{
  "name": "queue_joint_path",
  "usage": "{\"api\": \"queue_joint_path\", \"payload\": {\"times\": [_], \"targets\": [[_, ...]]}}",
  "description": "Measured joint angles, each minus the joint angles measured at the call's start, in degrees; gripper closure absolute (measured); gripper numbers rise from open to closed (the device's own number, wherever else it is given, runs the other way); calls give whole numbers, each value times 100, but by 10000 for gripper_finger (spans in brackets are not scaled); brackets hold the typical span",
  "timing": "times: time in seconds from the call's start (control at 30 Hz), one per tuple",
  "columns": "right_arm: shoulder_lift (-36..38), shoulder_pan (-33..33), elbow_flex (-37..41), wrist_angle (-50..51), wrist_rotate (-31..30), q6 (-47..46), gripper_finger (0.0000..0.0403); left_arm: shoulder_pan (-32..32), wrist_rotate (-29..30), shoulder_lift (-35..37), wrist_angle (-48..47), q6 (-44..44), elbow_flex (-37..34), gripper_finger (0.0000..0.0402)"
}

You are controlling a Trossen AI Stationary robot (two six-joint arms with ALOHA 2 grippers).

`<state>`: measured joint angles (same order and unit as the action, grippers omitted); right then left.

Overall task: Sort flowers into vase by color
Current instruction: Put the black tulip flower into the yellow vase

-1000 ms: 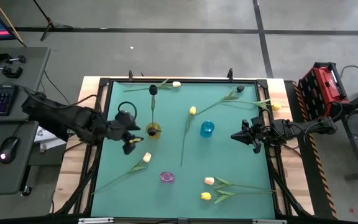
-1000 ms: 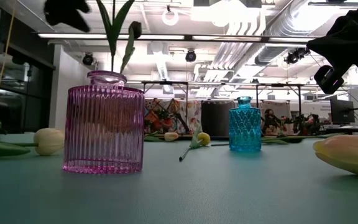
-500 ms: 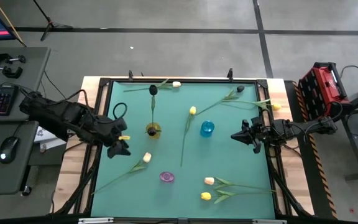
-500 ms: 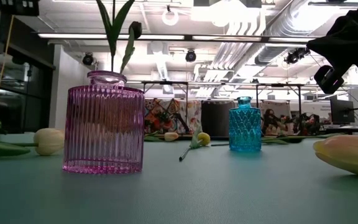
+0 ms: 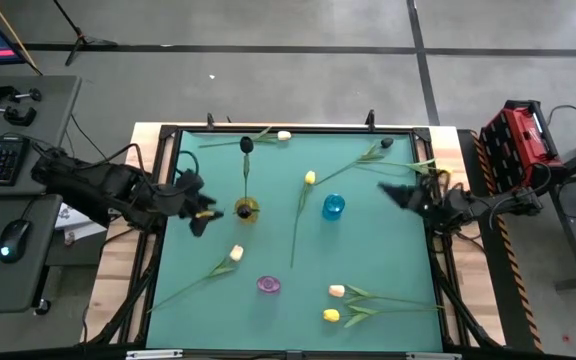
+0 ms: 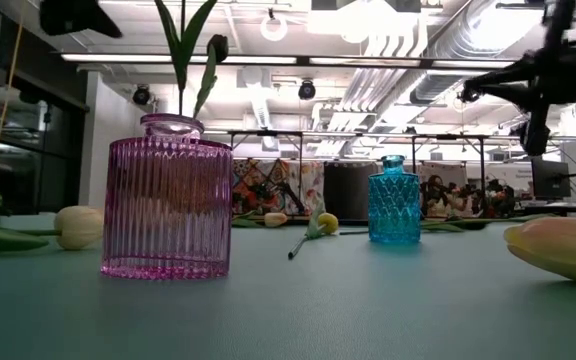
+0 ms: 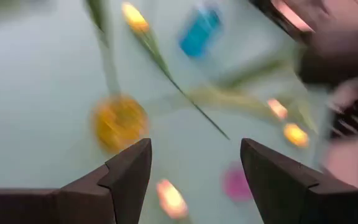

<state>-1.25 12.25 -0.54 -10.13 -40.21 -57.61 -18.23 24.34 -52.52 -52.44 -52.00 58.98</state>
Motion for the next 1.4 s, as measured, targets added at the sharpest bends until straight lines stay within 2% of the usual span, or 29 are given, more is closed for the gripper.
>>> {"api": "queue_joint_path", "payload": {"times": [0.07, 0.17, 0.3, 0.4, 0.47, 0.53, 0.6, 0.67, 0.73, 0.83, 0.97, 1.03, 1.1, 1.23, 1.4], "targets": [[-143, -1, -2, -532, -672, -219, 402, 136, 629, -38, -8, 384, -1, 167], [-658, -73, -2, -1747, -788, 62, 402, 543, 1104, -81, -25, 1153, -2, 167], [-1868, -457, -284, -3257, -619, 785, 402, 1437, 1106, -127, -13, 2162, -2, 167], [-2959, -943, -1047, -3455, -590, 1143, 402, 2272, 716, -126, 13, 2866, -2, 167], [-3680, -1345, -1672, -2972, -417, 1321, 402, 2832, 282, -125, 26, 3358, -2, 167], [-4251, -1835, -2368, -1988, -118, 1222, 402, 3332, -164, -117, 39, 3819, -4, 167], [-4724, -2422, -3087, -462, 283, 682, 400, 3791, -565, -115, 86, 4107, -4, 167], [-5170, -3044, -3802, 1215, 956, 148, 391, 4178, -993, -115, 178, 4321, -4, 167], [-5652, -3574, -4357, 2749, 1578, -231, 370, 4495, -1372, -115, 251, 4488, -7, 167], [-6306, -4181, -4894, 4126, 2102, -770, 321, 4828, -1740, -115, 346, 4673, -7, 167], [-7049, -4786, -5223, 4666, 2627, -1471, 251, 5064, -2036, -115, 397, 4675, -7, 167], [-7439, -5031, -5302, 4609, 2995, -1567, 226, 5097, -2156, -115, 397, 4673, -7, 167], [-7835, -5222, -5403, 4566, 3094, -1570, 210, 5101, -2223, -115, 399, 4671, -7, 167], [-8571, -5522, -5527, 4656, 3274, -1609, 204, 5101, -2229, -115, 408, 4670, -7, 167], [-9130, -5701, -5576, 4605, 3470, -2023, 216, 5099, -2228, -115, 410, 4629, -7, 167]]}}
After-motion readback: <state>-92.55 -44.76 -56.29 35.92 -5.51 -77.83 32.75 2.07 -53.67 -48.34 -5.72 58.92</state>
